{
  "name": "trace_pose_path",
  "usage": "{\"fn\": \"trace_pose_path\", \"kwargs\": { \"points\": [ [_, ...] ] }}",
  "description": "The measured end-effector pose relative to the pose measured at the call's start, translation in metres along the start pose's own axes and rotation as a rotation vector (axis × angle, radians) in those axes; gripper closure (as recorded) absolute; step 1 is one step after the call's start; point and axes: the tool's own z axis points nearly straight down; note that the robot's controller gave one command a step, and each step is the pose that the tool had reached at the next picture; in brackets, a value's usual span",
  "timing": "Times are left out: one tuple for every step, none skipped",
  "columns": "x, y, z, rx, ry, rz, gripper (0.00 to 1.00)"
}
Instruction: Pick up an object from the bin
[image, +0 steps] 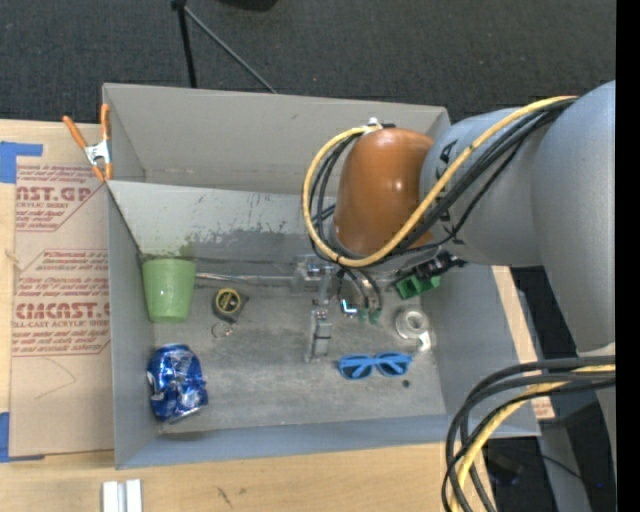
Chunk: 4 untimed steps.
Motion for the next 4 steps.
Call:
{"fn": "trace_pose_path", "kwargs": {
  "points": [
    [-0.006,0.071,0.030,-0.002,-0.006,-0.061,0.00],
    [0.029,0.154,0.064,0.011,0.003,-0.012,0.00],
    [0.026,0.155,0.062,0.001,-0.007,-0.015,1.00],
    [0.041,0.144,-0.112,-0.001,-0.017,-0.253,1.00]
  ]
}}
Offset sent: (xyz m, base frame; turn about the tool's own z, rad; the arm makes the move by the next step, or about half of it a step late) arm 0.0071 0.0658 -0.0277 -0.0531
